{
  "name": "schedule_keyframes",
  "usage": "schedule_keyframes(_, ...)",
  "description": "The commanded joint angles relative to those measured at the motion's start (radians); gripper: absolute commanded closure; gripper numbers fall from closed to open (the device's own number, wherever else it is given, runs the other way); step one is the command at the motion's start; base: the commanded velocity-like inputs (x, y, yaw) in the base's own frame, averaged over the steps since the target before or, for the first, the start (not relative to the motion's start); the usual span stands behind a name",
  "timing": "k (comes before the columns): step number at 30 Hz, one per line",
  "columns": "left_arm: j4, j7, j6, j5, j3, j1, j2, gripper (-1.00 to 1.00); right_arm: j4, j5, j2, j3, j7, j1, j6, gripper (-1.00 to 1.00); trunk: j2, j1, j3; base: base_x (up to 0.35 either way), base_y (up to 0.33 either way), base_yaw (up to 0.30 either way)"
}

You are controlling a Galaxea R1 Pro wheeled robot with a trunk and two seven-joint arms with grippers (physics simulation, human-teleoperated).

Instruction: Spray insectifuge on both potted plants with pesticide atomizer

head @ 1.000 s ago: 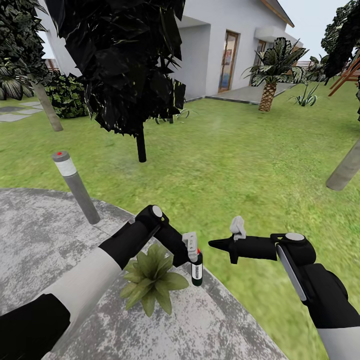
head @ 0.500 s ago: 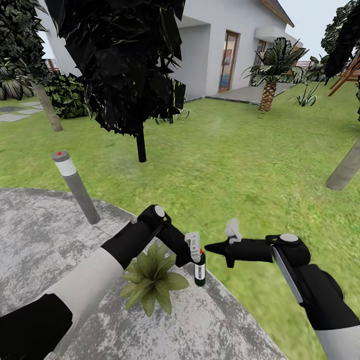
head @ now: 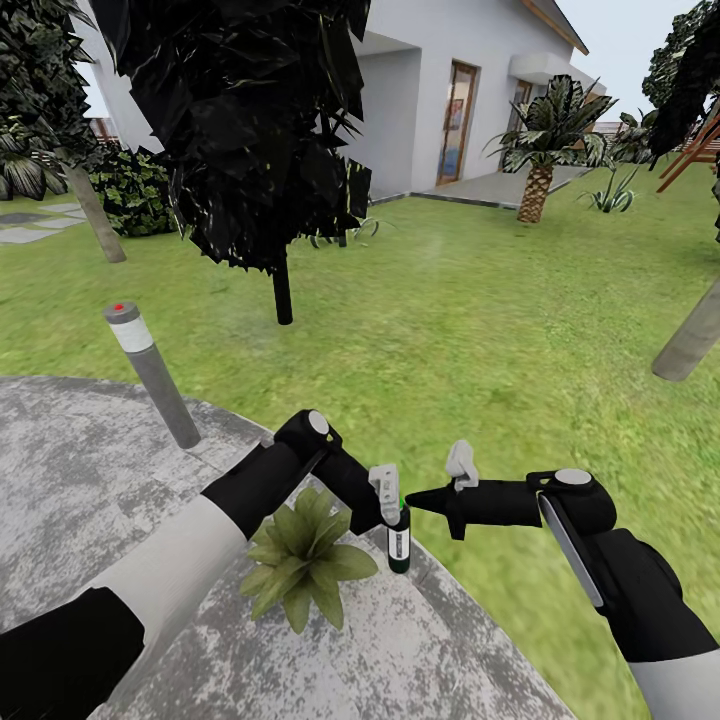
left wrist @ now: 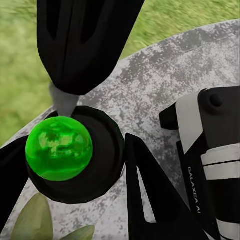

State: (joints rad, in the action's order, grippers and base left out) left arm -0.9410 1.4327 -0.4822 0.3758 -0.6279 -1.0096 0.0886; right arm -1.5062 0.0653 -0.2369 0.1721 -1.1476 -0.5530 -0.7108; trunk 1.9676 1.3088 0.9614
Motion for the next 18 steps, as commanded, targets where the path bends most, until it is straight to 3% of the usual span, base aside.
schedule_keyframes(1, -0.001, 0.007, -0.009, 0.005, 0.000, 0.000, 0.000, 1.00, 0.000, 0.007, -0.001, 0.001, 0.002, -0.001, -0.009, 1.00, 0.000, 0.000, 0.001, 0.000, 0.000, 0.000)
schedule_keyframes(18, -0.004, 0.008, -0.007, 0.005, 0.001, 0.002, 0.000, 1.00, 0.000, 0.007, -0.001, 0.002, 0.002, -0.001, -0.009, 1.00, 0.000, 0.000, 0.001, 0.000, 0.000, 0.000)
